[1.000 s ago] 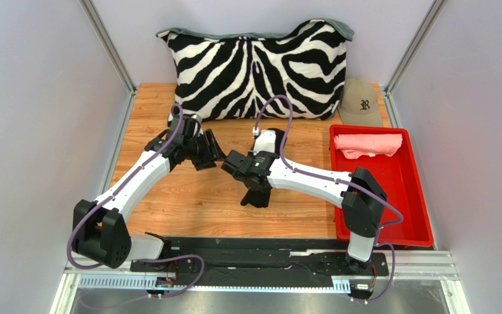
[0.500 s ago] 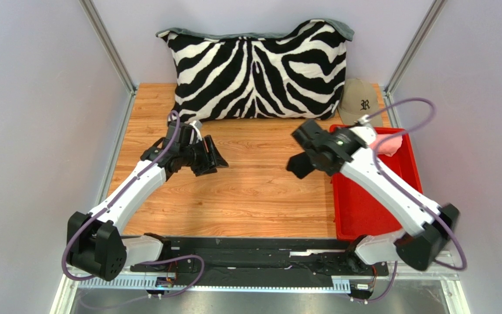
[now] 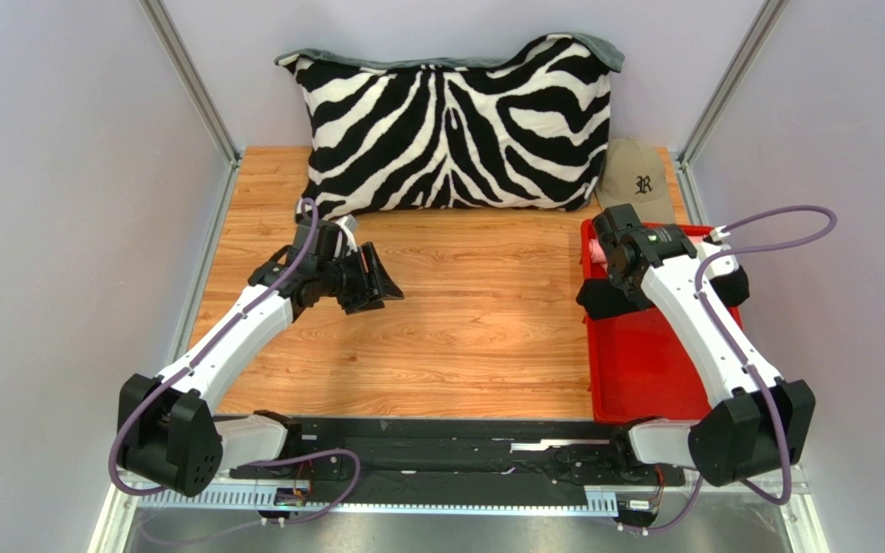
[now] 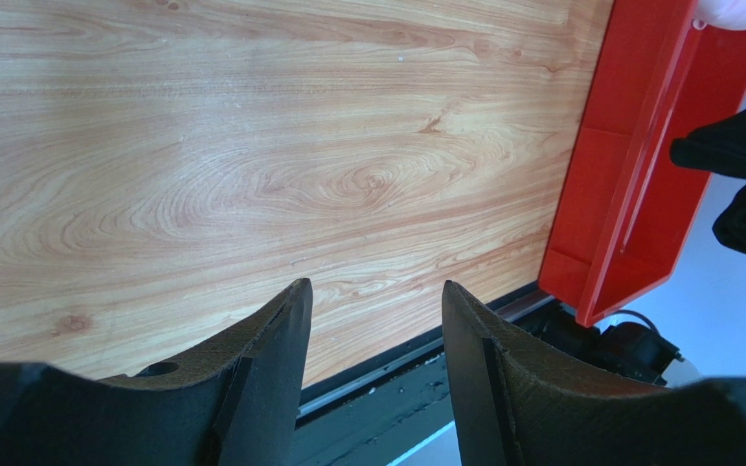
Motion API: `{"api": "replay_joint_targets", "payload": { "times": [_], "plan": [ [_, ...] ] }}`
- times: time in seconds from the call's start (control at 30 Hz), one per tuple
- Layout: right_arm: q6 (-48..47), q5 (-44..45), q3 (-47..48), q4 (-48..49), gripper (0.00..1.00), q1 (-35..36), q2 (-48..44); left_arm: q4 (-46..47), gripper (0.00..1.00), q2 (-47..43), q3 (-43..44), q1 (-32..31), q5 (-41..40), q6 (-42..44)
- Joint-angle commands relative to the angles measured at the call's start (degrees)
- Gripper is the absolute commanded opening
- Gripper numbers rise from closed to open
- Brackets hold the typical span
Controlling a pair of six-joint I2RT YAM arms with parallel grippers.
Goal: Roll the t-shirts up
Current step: Place the T-shirt in the bin.
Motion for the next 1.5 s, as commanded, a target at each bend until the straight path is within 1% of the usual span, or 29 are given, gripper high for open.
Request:
{"api": "replay_joint_targets", "payload": {
  "times": [0.0, 0.1, 0.23, 0.4, 0.53, 0.8, 1.0, 1.2, 1.4, 1.47],
  "plan": [
    [-3.1, 2.49, 0.69, -18.11, 0.0, -4.92, 0.58, 1.15, 0.6, -1.9, -0.15, 0.06, 0.94, 1.87],
    [-6.18, 3.02, 0.08, -18.2, 0.0, -7.13, -1.17, 1.06, 0.6, -1.9, -0.07, 0.15, 0.59, 2.13],
    [-11.27, 2.93, -2.38, -18.02, 0.0, -8.28, -4.6, 1.59, 0.6, -1.2, -0.16, 0.15, 1.11, 1.78],
    [-12.69, 2.14, -5.9, -17.76, 0.0, -8.28, -5.67, 2.29, 0.6, -0.59, -0.33, 0.06, 1.38, 1.43],
    [-13.48, 1.0, -6.78, -15.66, 0.0, -8.37, -2.16, 2.73, 0.6, 0.12, -0.33, 0.15, 1.81, 1.08],
    [-14.19, -1.99, -4.67, -8.18, 0.0, -9.24, 12.52, 2.38, 0.59, 0.82, -0.07, 0.06, 0.94, 1.34],
    [-17.43, -4.44, -4.84, 0.42, 0.0, -11.79, 18.06, 2.2, 0.59, 1.79, 0.98, 0.15, 0.67, 1.7],
    [-19.28, -6.29, -4.67, 9.13, 0.0, -13.2, 19.38, 2.47, 0.59, 3.46, 1.69, 0.15, 1.2, 1.87],
    [-22.0, -9.2, -5.55, 21.15, 0.0, -14.96, 20.27, 3.26, 0.59, 3.72, 1.69, 0.15, 1.46, 1.7],
    [-22.88, -9.29, -5.55, 23.37, 0.0, -14.96, 20.09, 3.78, 0.59, 3.72, 1.6, 0.15, 2.07, 1.43]
  ]
}}
